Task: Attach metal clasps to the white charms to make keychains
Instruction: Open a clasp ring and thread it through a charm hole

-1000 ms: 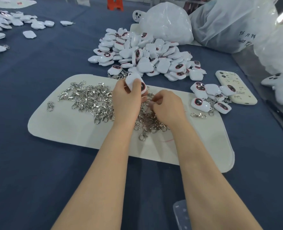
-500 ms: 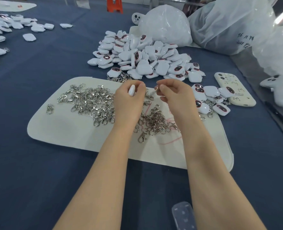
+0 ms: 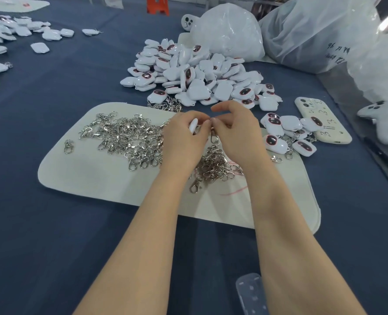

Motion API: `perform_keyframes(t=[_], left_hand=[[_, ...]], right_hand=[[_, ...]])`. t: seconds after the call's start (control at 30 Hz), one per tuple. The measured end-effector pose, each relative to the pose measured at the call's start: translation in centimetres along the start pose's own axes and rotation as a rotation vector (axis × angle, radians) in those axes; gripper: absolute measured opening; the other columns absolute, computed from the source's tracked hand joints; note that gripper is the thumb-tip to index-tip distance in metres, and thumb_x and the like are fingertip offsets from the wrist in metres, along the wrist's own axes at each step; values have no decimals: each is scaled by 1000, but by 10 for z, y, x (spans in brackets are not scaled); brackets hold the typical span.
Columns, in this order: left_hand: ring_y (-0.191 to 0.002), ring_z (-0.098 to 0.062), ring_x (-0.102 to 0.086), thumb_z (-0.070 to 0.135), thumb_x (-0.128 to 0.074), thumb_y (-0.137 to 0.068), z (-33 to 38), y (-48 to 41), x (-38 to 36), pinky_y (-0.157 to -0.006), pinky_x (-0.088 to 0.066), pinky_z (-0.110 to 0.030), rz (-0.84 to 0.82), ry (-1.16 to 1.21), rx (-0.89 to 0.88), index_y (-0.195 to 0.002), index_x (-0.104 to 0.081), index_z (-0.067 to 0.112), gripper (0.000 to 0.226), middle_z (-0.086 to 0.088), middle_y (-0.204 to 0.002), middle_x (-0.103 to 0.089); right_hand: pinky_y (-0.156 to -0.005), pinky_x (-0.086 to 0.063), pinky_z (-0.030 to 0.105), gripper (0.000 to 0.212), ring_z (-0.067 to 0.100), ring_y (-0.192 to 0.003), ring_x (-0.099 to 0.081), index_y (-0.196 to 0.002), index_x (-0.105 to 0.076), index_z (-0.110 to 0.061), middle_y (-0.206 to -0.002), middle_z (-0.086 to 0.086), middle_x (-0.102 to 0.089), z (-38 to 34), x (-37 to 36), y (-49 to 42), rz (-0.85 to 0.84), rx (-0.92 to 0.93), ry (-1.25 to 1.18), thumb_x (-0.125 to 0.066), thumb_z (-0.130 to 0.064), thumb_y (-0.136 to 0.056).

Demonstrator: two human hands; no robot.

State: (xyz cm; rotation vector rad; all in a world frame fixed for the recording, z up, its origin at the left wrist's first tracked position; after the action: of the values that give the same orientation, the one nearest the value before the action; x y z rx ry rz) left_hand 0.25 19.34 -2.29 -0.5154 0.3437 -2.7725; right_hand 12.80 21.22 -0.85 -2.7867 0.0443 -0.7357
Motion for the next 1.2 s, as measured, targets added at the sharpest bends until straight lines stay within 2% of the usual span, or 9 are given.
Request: perform_keyframes(t=[0.23,0.33,0.43,0.53,0.63,0.8,1.0,1.1,1.2], left_hand=[[-86,-15,-54,20,-58,-91,-5,-2,2,-67,-33,-17,42,-135,7,-96,-64,12,11,-7,-100,-63],[-86,-16,-55,20,-53,-93,-6,-1,1,-67,-34,-18,35,-108,30,-98,-60,12,11,-7,-101,-63],[-92,-18,-56,19,-55,-93,-3,0,0,-73,-37,-20,26,-71,10,-93,-57,16,4,-7,-101,-62],[-84,-12,-56,20,-59,-91,-2,1,-1,-71,-40,-18,18,-46,0,-91,-58,17,3,2,-92,-63],[-65,0,-54,18,-61,-89,-8,0,-2,-54,-38,-6,8,37,64,-89,-58,18,4,11,-79,-60],[-57,12,-53,12,-63,-87,-15,-3,5,-55,-41,-5,78,178,131,-84,-61,21,10,12,-75,-61],[-59,12,-54,8,-63,-85,-10,-3,12,-55,-40,-4,126,219,94,-72,-59,30,26,14,-73,-61],[-59,10,-53,10,-63,-86,-9,-3,10,-57,-41,-6,112,193,78,-73,-59,30,24,13,-74,-62],[-57,11,-53,10,-63,-86,-9,-2,9,-54,-40,-5,113,185,71,-75,-60,26,20,12,-72,-61]], right_hand=[[-63,-39,5,22,-2,-64,-54,-111,-57,-18,-77,-3,-66,1,-6,2,-3,-34,-7,-48,-8,-94],[-85,-51,30,20,14,-77,-59,-109,-58,-18,-84,4,-67,5,-6,3,-15,-88,-104,-47,-7,-95],[-87,-53,42,20,18,-80,-63,-108,-58,-17,-88,6,-70,7,-7,4,-36,-137,-193,-51,-6,-93],[-88,-52,36,19,18,-87,-66,-107,-57,-16,-88,1,-71,8,-5,4,-2,-130,-207,-54,-5,-92],[-84,-51,27,20,16,-89,-65,-104,-55,-19,-88,-2,-70,4,-4,4,35,-92,-166,-54,-4,-91],[-84,-53,34,20,16,-84,-62,-109,-58,-16,-90,-1,-65,5,-5,4,38,-117,-232,-56,-7,-91],[-72,-47,28,13,12,-77,-59,-98,-60,-18,-91,7,-70,11,-17,7,-132,-177,-203,-60,-9,-89],[-73,-47,27,16,9,-75,-56,-91,-61,-20,-83,-4,-64,13,-8,4,-44,-165,-185,-55,-6,-88],[-75,-45,15,15,-2,-76,-55,-90,-62,-20,-82,-15,-60,6,1,3,58,-88,-116,-55,-8,-88]])
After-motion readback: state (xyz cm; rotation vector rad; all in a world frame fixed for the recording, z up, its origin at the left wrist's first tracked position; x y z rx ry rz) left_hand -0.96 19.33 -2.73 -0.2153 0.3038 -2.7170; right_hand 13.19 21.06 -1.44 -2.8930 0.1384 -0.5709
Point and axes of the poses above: each hand's wrist, its own y-axis away from the middle knuckle, its own x-axis out of the back of the hand, z = x × y, the point moved 9 cm from there along -y, towards the middle knuckle
